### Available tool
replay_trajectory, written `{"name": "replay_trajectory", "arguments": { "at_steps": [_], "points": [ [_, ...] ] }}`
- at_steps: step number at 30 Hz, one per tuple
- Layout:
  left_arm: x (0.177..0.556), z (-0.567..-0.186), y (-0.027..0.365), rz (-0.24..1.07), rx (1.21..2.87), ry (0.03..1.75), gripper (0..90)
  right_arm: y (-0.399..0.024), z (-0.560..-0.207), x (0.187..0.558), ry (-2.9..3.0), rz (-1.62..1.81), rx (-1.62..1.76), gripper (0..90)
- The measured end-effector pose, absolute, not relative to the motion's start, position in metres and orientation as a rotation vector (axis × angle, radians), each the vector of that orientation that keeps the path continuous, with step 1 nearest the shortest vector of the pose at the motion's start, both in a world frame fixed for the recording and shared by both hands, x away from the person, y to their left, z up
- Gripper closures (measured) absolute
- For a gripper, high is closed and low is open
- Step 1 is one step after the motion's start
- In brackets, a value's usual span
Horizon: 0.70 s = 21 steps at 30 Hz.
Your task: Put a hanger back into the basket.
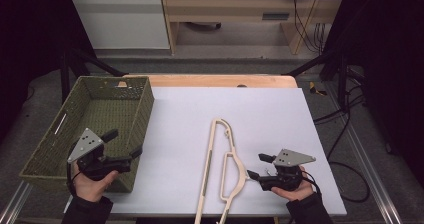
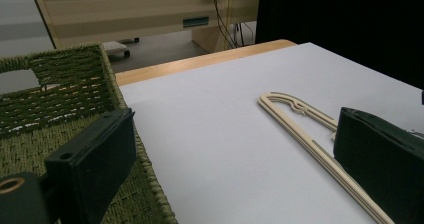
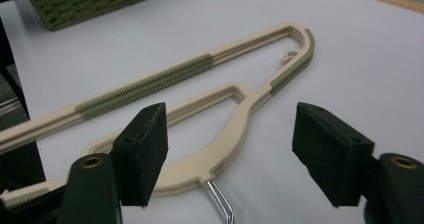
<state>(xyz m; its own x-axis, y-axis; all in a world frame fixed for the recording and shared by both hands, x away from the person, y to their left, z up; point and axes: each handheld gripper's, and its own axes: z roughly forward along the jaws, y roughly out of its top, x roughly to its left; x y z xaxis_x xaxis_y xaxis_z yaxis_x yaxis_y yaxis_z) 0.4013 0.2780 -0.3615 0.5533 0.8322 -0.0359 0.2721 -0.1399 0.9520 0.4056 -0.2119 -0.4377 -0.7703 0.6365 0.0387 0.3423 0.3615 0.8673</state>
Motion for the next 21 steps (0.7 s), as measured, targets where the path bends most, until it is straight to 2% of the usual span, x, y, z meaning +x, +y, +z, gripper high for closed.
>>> {"name": "replay_trajectory", "arguments": {
  "at_steps": [5,6,7,8,12,21],
  "points": [
    [0.401,-0.362,0.277,0.636,1.692,0.933,3.7,-0.212,-0.448,0.407,2.381,1.327,0.876,38.5],
    [0.401,-0.362,0.276,0.636,1.693,0.933,3.7,-0.211,-0.451,0.406,2.407,1.304,0.875,44.6],
    [0.401,-0.362,0.276,0.635,1.696,0.931,3.7,-0.211,-0.451,0.406,2.407,1.304,0.875,44.6],
    [0.401,-0.362,0.275,0.635,1.698,0.931,3.8,-0.211,-0.455,0.407,2.431,1.288,0.885,48.9],
    [0.401,-0.363,0.273,0.631,1.702,0.932,3.8,-0.212,-0.461,0.409,2.461,1.267,0.9,52.5],
    [0.401,-0.364,0.271,0.629,1.716,0.925,3.9,-0.211,-0.476,0.411,2.53,1.169,0.878,70.0]
  ]
}}
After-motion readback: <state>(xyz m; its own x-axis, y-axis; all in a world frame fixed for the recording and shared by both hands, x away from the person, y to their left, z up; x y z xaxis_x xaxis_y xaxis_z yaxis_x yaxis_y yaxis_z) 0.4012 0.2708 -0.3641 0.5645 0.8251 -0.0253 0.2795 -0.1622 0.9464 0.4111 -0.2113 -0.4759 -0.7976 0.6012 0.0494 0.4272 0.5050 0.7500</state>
